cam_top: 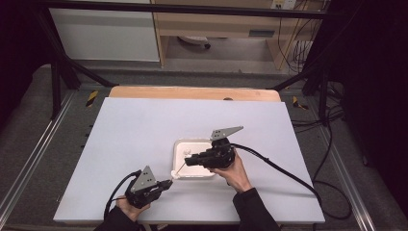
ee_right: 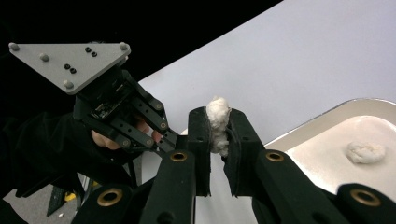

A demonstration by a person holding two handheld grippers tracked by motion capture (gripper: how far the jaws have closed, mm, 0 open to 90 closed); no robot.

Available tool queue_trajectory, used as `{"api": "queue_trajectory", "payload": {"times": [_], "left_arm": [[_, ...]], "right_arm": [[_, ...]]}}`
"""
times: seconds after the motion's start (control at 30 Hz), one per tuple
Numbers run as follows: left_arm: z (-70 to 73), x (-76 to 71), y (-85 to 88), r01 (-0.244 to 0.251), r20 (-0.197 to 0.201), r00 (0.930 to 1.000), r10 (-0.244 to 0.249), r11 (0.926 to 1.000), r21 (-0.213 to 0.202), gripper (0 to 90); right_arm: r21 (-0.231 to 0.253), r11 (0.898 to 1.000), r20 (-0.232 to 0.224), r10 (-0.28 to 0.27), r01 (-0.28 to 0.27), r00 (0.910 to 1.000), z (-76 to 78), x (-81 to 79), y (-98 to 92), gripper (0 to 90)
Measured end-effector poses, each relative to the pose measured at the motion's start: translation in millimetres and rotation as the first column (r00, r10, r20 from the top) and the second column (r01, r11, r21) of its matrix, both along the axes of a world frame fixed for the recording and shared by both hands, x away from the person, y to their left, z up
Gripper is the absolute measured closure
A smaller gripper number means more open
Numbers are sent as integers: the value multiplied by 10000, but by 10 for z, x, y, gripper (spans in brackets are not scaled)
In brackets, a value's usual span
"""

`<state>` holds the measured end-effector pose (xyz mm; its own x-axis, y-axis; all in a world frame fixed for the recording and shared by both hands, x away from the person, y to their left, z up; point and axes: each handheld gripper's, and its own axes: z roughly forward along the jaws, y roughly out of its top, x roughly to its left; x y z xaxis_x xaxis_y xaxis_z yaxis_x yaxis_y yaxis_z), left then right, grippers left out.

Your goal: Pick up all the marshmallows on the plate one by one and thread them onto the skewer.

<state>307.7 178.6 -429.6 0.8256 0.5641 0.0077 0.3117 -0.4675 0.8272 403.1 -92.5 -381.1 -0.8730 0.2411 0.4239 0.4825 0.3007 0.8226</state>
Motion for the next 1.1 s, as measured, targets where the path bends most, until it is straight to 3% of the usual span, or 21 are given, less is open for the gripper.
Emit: {"api": "queue_trajectory", "payload": {"times": [0.47,0.5,0.57,0.6,0.63,0.67,0.73,0.9,1.1], "left_arm": [[-2,-7,-25,-79,-46,10000,79,10000,-48,890],[2,-11,-28,-109,15,9999,109,9999,-112,891],[100,-7,-31,-30,82,10000,38,9952,-983,890],[142,-14,-79,-215,487,9985,235,9989,-409,890],[119,-15,-88,-350,615,9974,373,9987,-378,891],[87,2,-49,-274,260,9992,299,9956,-898,891],[93,-11,-29,-240,360,9990,265,9974,-683,890],[101,-6,-48,-212,351,9991,244,9956,-909,890],[68,26,11,-538,-27,9986,538,9935,-1005,888]], "right_arm": [[161,9999,-123,47,-45,9999,-58,-12,5,832],[171,9998,-118,52,-50,9999,-65,-15,8,832],[-93,9991,-309,414,-417,9987,-102,-24,52,830],[-338,9955,-513,869,-887,9949,-181,-57,142,827],[-265,9962,-217,829,-835,9963,-229,-96,204,826],[-123,9977,-8,665,-665,9978,-234,-106,220,825],[-13,9977,-52,682,-682,9977,-253,-96,229,820],[-2,9986,193,529,-529,9984,-205,-115,201,779],[-185,9998,938,-91,109,9956,-111,-124,124,567]]}}
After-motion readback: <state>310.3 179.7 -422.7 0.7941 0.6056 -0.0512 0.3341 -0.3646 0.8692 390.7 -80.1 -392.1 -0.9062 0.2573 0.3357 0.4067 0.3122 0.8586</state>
